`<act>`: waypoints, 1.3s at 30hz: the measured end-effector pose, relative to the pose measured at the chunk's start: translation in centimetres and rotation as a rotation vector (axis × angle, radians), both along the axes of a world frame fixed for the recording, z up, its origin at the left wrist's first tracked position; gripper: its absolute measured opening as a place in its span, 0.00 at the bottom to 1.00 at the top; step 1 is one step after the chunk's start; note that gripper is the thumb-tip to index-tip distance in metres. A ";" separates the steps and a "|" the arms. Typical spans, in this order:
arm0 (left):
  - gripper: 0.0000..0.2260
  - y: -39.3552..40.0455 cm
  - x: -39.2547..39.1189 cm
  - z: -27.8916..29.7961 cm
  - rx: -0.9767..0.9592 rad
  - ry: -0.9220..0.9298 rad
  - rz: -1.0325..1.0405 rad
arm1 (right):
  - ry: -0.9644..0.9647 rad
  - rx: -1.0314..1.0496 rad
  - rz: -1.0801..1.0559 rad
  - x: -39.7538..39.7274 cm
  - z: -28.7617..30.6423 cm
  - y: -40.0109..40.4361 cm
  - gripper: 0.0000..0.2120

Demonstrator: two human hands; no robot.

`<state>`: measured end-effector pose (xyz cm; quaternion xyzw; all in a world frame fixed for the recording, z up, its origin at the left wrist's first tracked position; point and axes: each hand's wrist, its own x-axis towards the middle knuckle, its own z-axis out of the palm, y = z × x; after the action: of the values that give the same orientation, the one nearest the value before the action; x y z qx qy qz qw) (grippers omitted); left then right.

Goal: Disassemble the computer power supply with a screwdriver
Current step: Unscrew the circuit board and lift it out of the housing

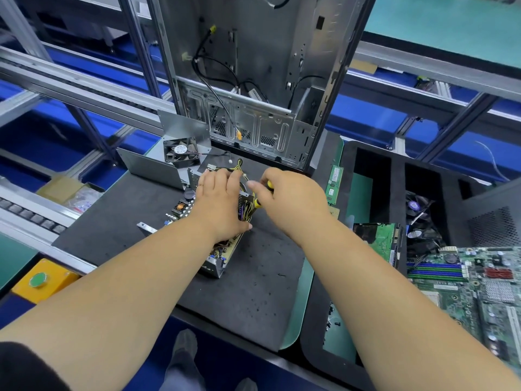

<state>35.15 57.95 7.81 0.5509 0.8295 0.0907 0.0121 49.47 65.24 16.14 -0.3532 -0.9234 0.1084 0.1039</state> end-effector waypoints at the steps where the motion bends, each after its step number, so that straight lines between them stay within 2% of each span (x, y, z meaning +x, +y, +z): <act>1: 0.54 0.0 0.0 0.0 -0.001 -0.003 -0.001 | 0.004 -0.031 0.003 -0.1 0.0 0.1 0.18; 6: 0.53 0.1 0.0 0.0 -0.023 -0.003 0.002 | 0.143 -0.170 0.059 -0.1 0.1 0.2 0.08; 10: 0.53 0.1 0.0 0.1 -0.024 -0.004 0.007 | 0.106 -0.157 0.055 0.1 -0.1 0.2 0.09; 13: 0.52 0.0 0.0 0.2 -0.032 -0.017 0.007 | 0.010 0.000 0.028 0.2 -0.1 0.5 0.17; 15: 0.52 0.0 0.0 0.2 -0.027 -0.017 0.000 | 0.008 -0.047 0.011 0.2 -0.1 0.8 0.18; 18: 0.52 0.0 0.0 0.2 -0.027 -0.008 -0.001 | 0.079 -0.164 0.046 0.4 -0.1 0.9 0.08; 22: 0.52 0.1 0.1 0.1 -0.027 -0.006 0.003 | 0.136 -0.229 0.042 0.8 -0.3 0.6 0.11; 24: 0.52 0.1 0.1 0.1 -0.020 -0.013 0.005 | 0.101 -0.140 0.012 0.9 -0.7 0.5 0.10; 26: 0.52 0.0 0.1 0.1 -0.022 -0.018 0.006 | 0.012 0.008 -0.015 0.9 -0.9 0.6 0.15; 28: 0.52 0.1 0.1 0.2 -0.032 -0.017 0.002 | -0.050 0.061 -0.021 0.9 -0.9 0.8 0.19; 32: 0.52 0.1 0.1 0.3 -0.044 -0.009 0.003 | 0.087 -0.154 0.017 1.0 -0.7 1.0 0.08; 36: 0.52 0.1 0.1 0.4 -0.044 -0.003 0.008 | 0.169 -0.262 0.040 1.2 -0.7 0.6 0.10; 39: 0.52 0.0 0.1 0.4 -0.037 -0.016 0.005 | 0.075 -0.078 0.001 1.3 -0.9 0.4 0.12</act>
<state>35.26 57.98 8.18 0.5478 0.8323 0.0798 0.0285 50.77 65.63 15.22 -0.3522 -0.9141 0.1576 0.1244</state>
